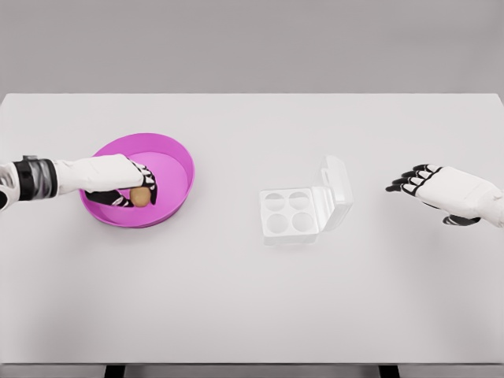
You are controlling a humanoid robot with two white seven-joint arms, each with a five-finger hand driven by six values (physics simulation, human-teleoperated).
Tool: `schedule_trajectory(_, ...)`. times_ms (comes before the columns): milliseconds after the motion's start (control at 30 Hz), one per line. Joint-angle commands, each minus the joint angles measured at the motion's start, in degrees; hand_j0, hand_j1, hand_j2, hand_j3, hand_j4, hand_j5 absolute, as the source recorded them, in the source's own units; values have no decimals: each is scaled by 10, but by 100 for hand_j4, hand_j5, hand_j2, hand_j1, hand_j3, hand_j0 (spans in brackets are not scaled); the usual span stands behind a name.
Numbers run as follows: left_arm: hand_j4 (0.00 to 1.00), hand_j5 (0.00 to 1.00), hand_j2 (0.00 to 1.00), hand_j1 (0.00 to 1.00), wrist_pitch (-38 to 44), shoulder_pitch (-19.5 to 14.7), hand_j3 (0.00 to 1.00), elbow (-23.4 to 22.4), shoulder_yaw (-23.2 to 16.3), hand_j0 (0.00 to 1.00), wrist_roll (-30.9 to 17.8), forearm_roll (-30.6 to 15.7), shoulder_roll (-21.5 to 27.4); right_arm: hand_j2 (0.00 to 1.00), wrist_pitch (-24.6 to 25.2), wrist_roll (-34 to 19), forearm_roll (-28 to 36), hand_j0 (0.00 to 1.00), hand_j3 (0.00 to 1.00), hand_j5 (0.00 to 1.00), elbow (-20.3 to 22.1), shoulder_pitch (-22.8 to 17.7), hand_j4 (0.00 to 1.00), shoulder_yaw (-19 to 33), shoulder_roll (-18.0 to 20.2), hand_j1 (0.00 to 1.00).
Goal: Pack egg into the box and close the box lid
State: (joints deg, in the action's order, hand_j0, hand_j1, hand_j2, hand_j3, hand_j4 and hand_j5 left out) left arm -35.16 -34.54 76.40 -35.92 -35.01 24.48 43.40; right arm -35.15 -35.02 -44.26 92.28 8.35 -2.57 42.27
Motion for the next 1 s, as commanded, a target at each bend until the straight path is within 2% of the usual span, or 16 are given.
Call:
schedule_trajectory(0,48,48,48,48,2,0,48,1,3,48,0,-5,1,98,1,0,1,98,98,98,0,0,98,0,3,98)
schedule_trajectory(167,46,46,46,46,2,-2,46,13,6,46,0,-18,5,98,1,0,1,98,98,98,0,0,98,0,2,98)
schedule_trajectory(400,44,44,44,44,2,7,44,51,51,44,0,-18,0,98,1,0,1,98,98,98,0,0,98,0,2,98)
schedule_trajectory(700,43,43,43,43,2,6,43,64,79,43,0,-21,-3,98,1,0,-6,98,98,98,-6,1,98,0,1,98)
schedule_trajectory(967,40,40,40,40,2,7,40,102,81,40,0,-21,-4,100,1,0,-6,100,100,100,-6,0,100,1,2,100)
